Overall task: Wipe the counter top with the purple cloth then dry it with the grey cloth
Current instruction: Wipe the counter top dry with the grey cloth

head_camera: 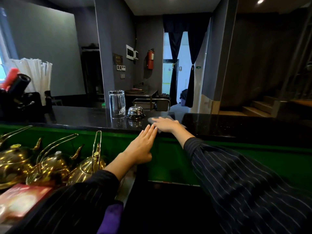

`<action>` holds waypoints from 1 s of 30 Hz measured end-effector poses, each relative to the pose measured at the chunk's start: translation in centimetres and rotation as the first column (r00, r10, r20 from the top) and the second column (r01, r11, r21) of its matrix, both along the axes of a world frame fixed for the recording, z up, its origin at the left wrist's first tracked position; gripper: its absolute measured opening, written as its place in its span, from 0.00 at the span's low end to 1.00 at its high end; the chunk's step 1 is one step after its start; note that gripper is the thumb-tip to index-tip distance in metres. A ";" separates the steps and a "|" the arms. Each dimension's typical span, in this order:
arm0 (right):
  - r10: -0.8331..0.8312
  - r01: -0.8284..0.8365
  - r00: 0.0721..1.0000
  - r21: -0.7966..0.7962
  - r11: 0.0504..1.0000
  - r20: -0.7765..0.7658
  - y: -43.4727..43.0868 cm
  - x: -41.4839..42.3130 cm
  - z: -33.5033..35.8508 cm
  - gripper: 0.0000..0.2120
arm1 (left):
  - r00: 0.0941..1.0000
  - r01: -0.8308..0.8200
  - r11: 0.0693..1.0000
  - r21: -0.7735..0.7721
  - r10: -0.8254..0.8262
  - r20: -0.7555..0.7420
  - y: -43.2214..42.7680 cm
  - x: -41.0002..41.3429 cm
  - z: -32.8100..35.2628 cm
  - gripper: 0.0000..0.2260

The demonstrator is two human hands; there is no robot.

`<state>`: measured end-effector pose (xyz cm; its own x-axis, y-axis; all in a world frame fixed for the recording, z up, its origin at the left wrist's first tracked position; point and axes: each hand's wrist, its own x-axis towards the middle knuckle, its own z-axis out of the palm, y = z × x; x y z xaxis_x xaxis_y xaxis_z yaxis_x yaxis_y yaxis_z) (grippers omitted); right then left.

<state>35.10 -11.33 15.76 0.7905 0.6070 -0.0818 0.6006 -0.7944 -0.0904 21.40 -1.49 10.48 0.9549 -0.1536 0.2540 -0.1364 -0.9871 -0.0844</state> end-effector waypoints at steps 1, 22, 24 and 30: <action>0.039 -0.039 0.999 0.030 0.999 -0.020 -0.5 -0.8 0.1 0.26 | 1.000 0.017 1.000 -0.012 -0.017 -0.004 0.3 -0.2 0.3 0.43; -0.044 -0.002 0.988 0.296 0.955 0.147 -3.8 -5.8 -1.7 0.20 | 0.994 -0.050 0.982 -0.180 0.067 0.087 0.2 -0.7 1.1 0.31; -0.065 0.035 0.994 0.297 0.954 0.090 -6.1 -4.8 -1.2 0.20 | 0.993 -0.061 0.979 -0.195 0.078 0.084 0.0 -0.7 1.1 0.30; -0.377 0.334 0.923 0.334 0.882 0.073 -14.6 -2.5 -0.8 0.21 | 0.988 -0.127 0.987 -0.094 0.134 0.073 -0.4 -0.5 1.4 0.29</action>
